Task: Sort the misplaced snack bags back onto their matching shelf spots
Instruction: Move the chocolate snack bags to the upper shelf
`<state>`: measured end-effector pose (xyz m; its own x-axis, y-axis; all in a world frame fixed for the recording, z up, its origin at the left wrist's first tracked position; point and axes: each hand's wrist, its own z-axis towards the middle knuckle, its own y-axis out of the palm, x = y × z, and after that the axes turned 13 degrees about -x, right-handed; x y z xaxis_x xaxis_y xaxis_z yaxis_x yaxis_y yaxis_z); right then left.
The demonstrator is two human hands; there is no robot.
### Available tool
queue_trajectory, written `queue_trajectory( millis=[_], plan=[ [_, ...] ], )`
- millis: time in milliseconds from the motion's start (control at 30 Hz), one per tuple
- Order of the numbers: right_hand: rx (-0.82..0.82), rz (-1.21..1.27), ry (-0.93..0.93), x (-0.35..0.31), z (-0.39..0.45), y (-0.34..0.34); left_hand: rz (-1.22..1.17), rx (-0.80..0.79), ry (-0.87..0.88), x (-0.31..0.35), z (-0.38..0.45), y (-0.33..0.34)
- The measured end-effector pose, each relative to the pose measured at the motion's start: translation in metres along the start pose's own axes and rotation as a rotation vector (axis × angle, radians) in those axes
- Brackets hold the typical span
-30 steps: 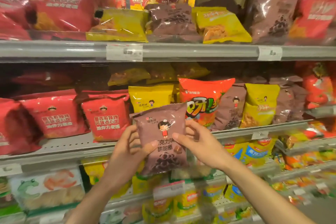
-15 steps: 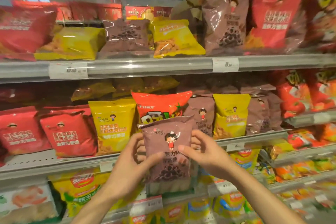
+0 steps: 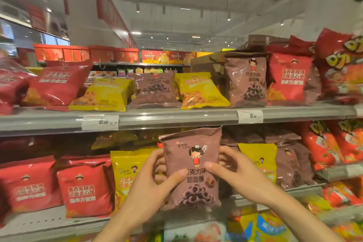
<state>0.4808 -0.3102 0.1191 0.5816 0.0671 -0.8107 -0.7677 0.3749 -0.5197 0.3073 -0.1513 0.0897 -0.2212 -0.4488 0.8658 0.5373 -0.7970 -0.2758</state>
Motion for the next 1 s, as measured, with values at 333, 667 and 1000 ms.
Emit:
queue_trajectory(
  millis=[333,667,1000],
  plan=[
    [0.176,-0.126,-0.188,-0.095,0.079,-0.052,0.052,0.246,0.152,0.105,0.066,-0.046],
    [0.307,-0.675,0.276,-0.079,0.145,-0.071,0.201,0.338,0.04,0.125,0.091,-0.088],
    [0.319,-0.515,0.218,-0.079,0.158,-0.078,0.22,0.371,-0.039,0.116,0.084,-0.105]
  ],
)
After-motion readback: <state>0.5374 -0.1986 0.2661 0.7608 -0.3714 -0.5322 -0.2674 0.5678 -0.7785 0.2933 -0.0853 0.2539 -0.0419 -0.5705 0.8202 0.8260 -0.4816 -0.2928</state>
